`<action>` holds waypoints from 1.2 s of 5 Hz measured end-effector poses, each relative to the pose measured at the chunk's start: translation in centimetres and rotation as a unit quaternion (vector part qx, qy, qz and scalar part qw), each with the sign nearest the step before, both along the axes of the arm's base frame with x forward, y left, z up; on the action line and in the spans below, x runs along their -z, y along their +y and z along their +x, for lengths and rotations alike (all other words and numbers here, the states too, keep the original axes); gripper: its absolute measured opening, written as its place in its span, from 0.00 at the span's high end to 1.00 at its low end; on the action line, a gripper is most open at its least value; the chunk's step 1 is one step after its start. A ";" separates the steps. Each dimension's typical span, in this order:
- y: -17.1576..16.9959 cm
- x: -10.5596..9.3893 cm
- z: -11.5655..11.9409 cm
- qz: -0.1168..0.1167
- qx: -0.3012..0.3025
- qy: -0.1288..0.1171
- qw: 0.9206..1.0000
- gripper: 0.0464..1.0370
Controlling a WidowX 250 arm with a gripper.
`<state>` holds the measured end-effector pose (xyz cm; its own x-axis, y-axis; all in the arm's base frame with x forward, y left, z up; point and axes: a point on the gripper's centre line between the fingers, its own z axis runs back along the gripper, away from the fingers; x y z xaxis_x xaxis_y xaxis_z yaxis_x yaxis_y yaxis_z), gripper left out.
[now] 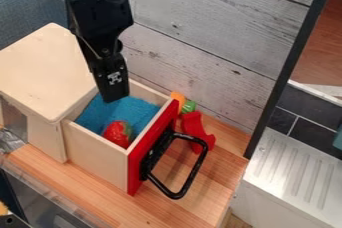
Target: Close the drawer
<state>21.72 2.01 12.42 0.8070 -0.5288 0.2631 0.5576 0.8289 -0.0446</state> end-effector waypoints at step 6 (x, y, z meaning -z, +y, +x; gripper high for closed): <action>-10.5 7.8 3.7 0.096 0.275 0.015 0.956 0.04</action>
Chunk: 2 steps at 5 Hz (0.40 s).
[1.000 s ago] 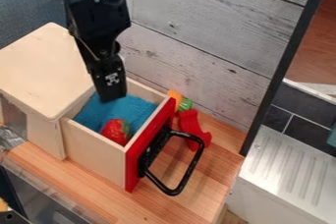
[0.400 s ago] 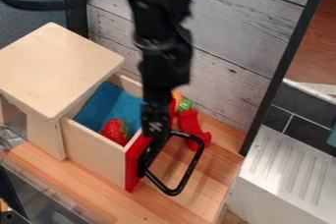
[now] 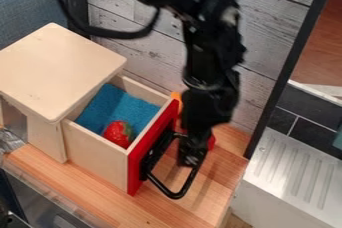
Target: Close the drawer
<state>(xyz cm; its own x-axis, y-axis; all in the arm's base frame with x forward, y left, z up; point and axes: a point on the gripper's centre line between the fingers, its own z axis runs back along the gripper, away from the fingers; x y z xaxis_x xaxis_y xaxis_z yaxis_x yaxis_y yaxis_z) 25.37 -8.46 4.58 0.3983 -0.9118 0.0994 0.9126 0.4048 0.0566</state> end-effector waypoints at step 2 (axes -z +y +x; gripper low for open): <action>-4.2 1.7 -0.4 -0.002 0.070 -0.020 0.997 0.04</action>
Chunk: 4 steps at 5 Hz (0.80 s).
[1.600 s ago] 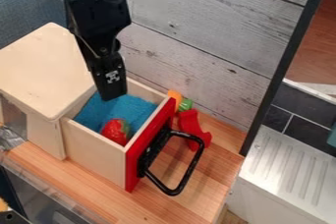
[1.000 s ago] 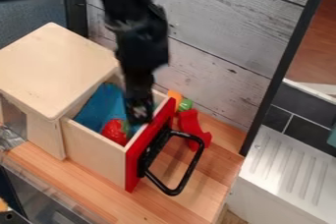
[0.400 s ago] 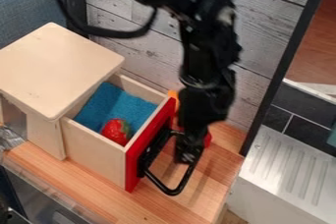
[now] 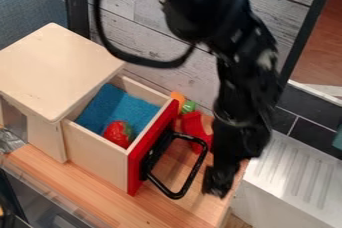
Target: Close the drawer
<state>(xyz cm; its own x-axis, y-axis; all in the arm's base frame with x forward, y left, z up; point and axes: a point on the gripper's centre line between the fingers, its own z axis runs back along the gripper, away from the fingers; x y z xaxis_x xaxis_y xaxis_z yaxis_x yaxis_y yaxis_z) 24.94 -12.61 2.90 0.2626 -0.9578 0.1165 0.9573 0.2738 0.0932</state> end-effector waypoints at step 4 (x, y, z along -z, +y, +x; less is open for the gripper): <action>1.0 5.2 0.6 0.016 0.014 0.026 0.999 0.04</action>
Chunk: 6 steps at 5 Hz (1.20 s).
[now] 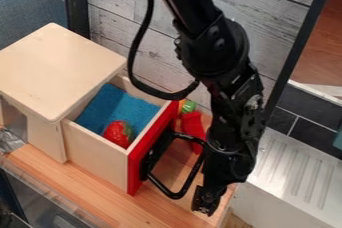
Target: Close the drawer
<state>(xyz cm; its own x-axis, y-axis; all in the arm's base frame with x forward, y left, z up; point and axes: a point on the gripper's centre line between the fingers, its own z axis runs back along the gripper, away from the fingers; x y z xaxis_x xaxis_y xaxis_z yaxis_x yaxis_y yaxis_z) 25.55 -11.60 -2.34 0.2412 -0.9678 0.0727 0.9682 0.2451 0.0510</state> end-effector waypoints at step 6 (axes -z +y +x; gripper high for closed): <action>6.5 1.9 -0.4 0.054 -0.021 0.060 0.997 0.04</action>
